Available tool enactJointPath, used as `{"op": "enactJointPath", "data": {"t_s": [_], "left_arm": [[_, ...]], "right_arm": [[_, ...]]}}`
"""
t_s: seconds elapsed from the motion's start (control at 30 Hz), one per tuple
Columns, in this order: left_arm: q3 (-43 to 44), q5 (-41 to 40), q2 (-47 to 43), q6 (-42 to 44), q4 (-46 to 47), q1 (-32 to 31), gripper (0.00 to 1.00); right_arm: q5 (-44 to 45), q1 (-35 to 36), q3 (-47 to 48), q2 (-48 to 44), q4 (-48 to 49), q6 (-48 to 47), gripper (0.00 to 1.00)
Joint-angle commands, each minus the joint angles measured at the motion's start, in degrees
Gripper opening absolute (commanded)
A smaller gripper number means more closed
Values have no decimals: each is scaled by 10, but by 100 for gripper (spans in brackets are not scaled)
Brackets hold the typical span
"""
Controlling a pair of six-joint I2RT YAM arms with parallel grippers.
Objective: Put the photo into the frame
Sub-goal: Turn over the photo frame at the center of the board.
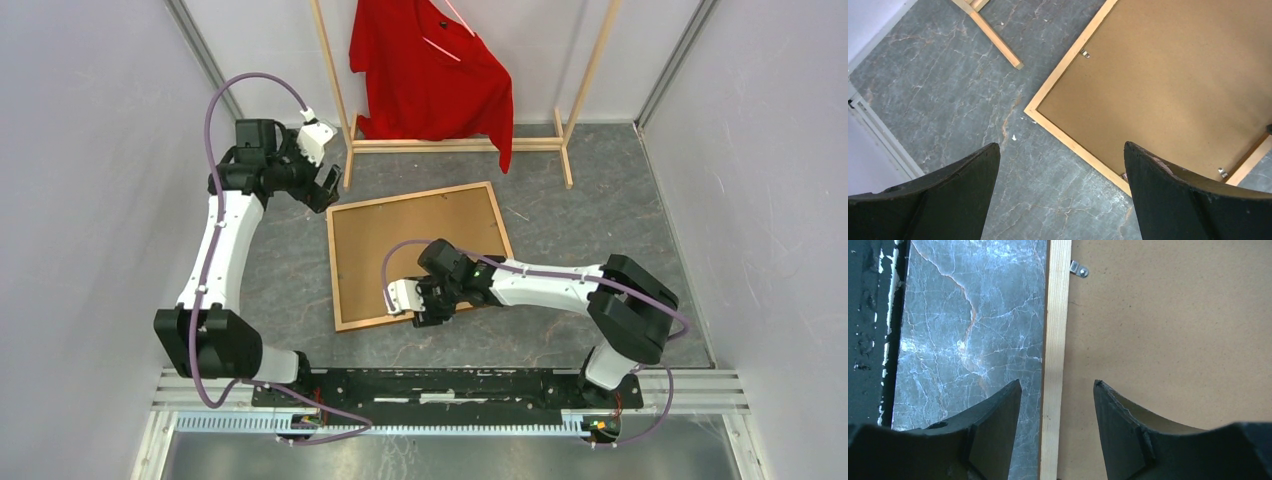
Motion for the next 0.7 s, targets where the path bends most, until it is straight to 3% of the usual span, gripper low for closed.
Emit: {"op": "enactJointPath", "data": {"t_s": [0.0, 0.4, 0.67], "left_arm": [[9, 35, -1, -7, -16, 1, 100], [-23, 100, -3, 73, -91, 1, 100], [-60, 102, -19, 144, -124, 1, 100]], "right_arm": [[12, -1, 12, 18, -3, -13, 62], [39, -4, -12, 31, 37, -2, 49], [26, -4, -24, 28, 39, 9, 48]]}}
